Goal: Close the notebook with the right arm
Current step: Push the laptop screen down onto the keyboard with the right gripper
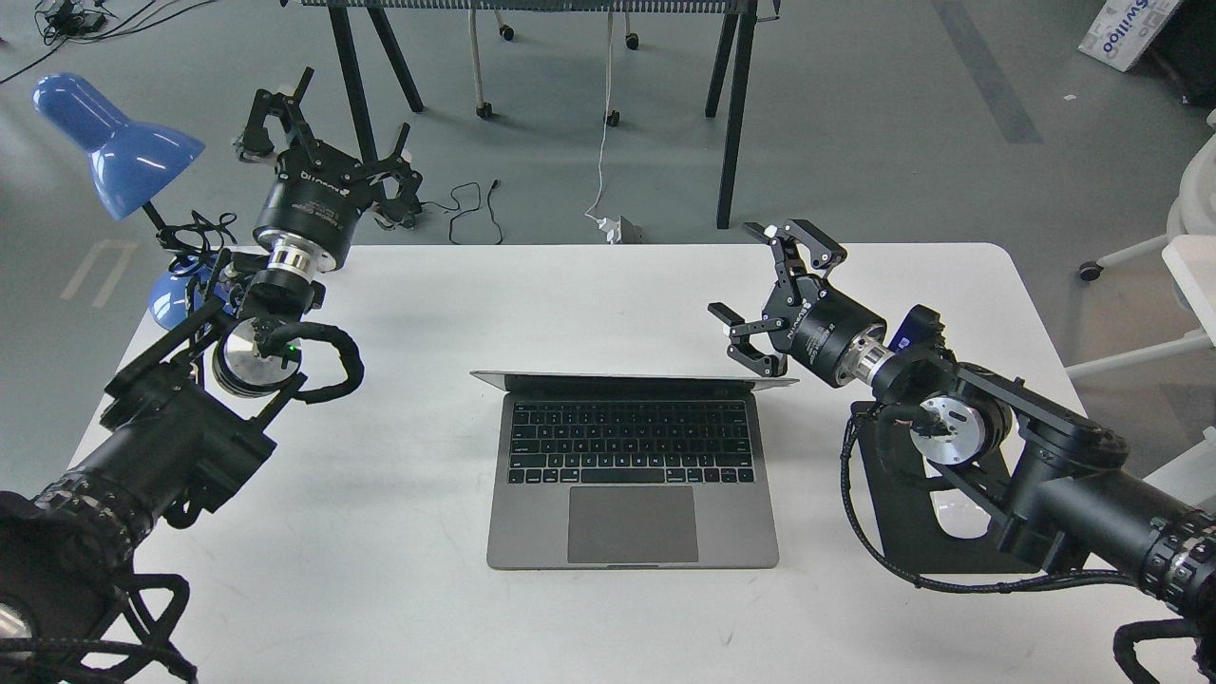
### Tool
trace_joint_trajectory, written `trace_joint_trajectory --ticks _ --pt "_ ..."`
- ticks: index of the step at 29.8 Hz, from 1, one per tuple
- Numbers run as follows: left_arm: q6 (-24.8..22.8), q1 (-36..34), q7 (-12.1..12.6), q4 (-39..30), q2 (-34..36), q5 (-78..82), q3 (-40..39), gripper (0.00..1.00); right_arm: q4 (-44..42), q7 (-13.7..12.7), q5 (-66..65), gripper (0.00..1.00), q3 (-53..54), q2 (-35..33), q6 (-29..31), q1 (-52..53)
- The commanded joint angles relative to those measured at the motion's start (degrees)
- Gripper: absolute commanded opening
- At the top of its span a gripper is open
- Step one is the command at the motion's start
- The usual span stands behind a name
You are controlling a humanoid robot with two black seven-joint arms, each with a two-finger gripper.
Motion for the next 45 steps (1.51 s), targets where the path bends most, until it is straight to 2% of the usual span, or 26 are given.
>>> trace_joint_trajectory --ticks 1,28,38,45 --pt "0.0 -0.01 0.0 0.0 0.0 -0.04 0.0 1.0 0.02 0.01 -3.01 1.0 -1.09 0.08 0.01 0.09" --pt "0.0 0.08 0.0 0.0 0.0 0.04 0.0 1.0 4.06 0.27 -19.27 1.0 -4.69 -0.09 -0.08 -5.27" --pt "0.0 -0.01 0.0 0.0 0.0 0.04 0.0 1.0 8.37 0.19 -22.88 1.0 -4.78 -2.2 -0.08 -8.96" --pt "0.0 0.08 -0.09 0.0 0.0 -0.04 0.0 1.0 10.04 0.1 -24.2 1.0 -8.82 -3.78 -0.17 -9.84"
